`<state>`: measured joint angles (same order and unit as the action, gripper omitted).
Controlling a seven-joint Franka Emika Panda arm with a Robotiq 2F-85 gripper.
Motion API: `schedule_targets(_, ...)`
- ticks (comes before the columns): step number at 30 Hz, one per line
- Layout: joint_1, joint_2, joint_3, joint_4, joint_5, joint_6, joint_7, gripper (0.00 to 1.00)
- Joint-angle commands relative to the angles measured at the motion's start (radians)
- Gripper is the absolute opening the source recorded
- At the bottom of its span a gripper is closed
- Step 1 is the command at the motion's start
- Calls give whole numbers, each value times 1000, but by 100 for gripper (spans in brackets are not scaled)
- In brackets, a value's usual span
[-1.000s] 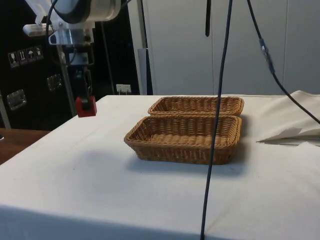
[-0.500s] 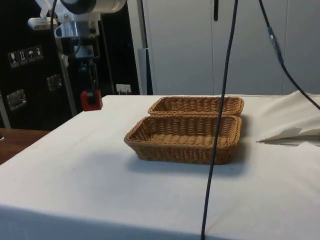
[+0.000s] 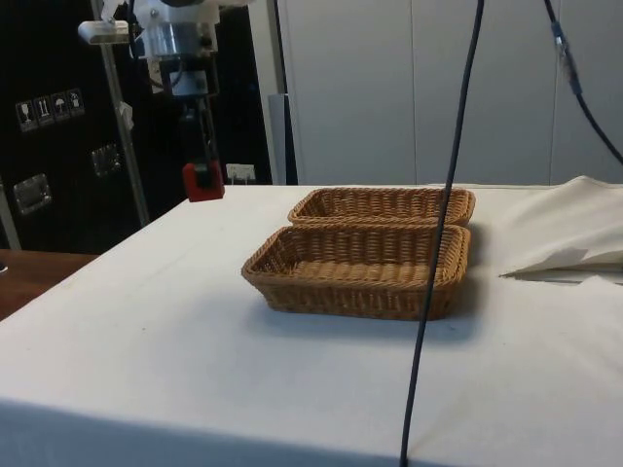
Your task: Pick up the red cube and place it into the right basket.
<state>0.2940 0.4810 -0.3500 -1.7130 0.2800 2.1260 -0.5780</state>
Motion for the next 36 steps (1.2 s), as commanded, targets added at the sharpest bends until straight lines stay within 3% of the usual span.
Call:
schedule_targets(1,10,-21,-7,-29,-14,20,5,2)
schedule_targets(2,0,-8,0,-9,-4,1,0,2)
schedule_targets(3,10,-27,-7,-37,-18,21,6,2)
schedule_targets(6,13,-52,-8,-70,-37,26,13,2)
schedule_targets(11,15,-81,-8,-110,-71,37,33,2)
schedule_targets(12,6,-73,0,-98,-55,21,20,2)
schedule_targets(13,16,-87,-8,-118,-78,39,38,2)
schedule_targets(16,18,-106,-7,-144,-105,47,58,2)
schedule_targets(20,18,-120,-7,-162,-128,53,78,2)
schedule_targets(21,10,-114,0,-152,-113,36,65,2)
schedule_targets(22,18,-125,-7,-169,-137,55,88,2)
schedule_targets(31,17,-135,-8,-184,-169,65,139,2)
schedule_targets(32,10,-129,-1,-176,-158,53,132,2)
schedule_targets(33,17,-137,-8,-186,-175,66,149,2)
schedule_targets(36,17,-146,-7,-199,-178,69,160,2)
